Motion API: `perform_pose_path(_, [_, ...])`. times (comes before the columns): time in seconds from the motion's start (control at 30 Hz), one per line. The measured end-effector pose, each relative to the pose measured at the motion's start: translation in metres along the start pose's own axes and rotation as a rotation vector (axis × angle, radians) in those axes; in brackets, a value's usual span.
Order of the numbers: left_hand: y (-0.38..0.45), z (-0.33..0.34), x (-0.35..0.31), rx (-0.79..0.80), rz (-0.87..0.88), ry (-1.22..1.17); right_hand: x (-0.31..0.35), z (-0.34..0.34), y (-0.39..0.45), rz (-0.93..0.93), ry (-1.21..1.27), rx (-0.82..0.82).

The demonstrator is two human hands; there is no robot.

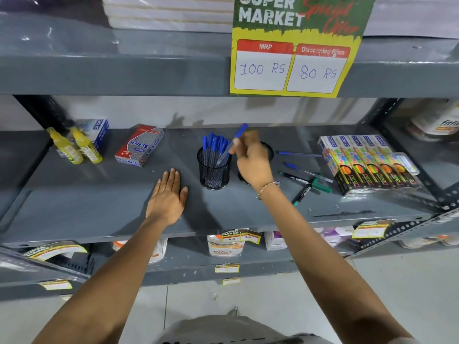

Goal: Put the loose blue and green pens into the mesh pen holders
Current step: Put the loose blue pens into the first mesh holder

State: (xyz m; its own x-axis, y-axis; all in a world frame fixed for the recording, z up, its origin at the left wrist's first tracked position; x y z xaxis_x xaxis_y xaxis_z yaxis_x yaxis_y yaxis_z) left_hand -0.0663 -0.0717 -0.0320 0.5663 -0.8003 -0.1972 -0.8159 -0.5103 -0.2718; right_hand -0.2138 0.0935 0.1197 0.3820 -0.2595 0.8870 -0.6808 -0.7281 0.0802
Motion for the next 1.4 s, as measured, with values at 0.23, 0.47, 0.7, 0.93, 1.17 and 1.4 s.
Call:
perform_pose_path(0.23, [0.000, -0.001, -0.001, -0.005, 0.009, -0.004, -0.020, 0.009, 0.000, 0.106, -0.067, 0.014])
perform_pose_path(0.47, [0.001, 0.000, -0.001, -0.004, 0.010, -0.024, -0.062, -0.065, 0.008, 0.262, -0.198, -0.204])
perform_pose_path(0.7, [0.002, 0.001, 0.000, 0.004, 0.003, -0.016, -0.124, -0.112, 0.010, 0.499, -0.795, -0.048])
perform_pose_path(0.93, [0.002, 0.002, 0.001, 0.009, -0.001, -0.009, -0.145, -0.107, 0.007, 0.651, -0.913, 0.059])
perform_pose_path(1.17, [0.001, 0.000, 0.000, 0.012, -0.006, -0.014, -0.095, -0.098, 0.015, 0.420, -0.885, -0.140])
perform_pose_path(1.4, [0.001, -0.001, -0.001, 0.019, 0.000, -0.031, 0.011, -0.093, 0.005, -0.052, -0.256, -0.466])
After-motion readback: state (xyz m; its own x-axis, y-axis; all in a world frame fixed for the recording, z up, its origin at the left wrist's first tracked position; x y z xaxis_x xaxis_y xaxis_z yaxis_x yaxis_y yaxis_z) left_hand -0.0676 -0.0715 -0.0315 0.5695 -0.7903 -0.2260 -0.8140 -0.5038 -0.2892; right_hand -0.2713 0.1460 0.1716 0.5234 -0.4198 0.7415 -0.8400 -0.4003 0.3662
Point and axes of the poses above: each hand's wrist, its own y-axis towards the middle knuckle, its own z-axis out of the palm, x = y × z, the point moved 6 cm from there along y, towards the middle knuckle, and after that the axes turned 15 degrees about x, right-handed, at the moved point
